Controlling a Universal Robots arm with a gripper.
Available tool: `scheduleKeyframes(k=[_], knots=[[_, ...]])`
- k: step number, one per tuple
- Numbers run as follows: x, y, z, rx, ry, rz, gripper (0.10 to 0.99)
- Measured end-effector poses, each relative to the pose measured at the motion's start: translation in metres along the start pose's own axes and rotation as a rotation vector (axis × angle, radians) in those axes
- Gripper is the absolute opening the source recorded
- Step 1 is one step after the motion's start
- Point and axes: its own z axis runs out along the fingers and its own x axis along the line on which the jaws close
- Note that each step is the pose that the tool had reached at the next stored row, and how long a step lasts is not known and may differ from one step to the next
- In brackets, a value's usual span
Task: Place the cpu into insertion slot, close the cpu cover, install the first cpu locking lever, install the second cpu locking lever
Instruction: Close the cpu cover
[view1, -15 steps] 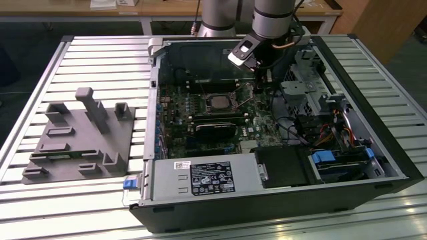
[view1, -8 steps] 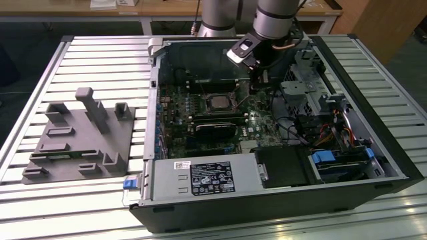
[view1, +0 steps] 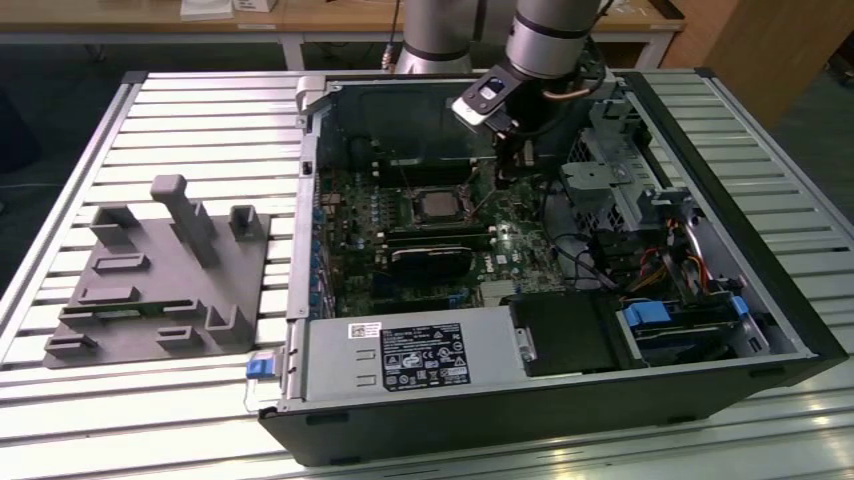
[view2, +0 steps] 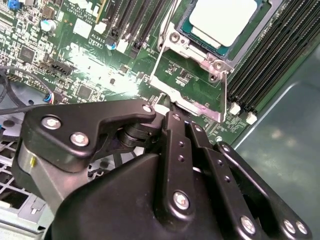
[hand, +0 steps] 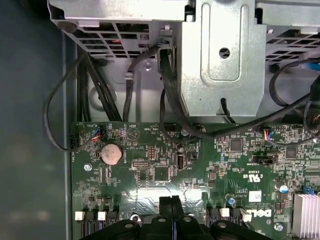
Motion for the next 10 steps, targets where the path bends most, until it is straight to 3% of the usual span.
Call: scheduleKeyframes(k=[10], knots=[[-0.0001, -0.0176, 0.0011, -0.008, -0.0002, 0.0, 0.106]])
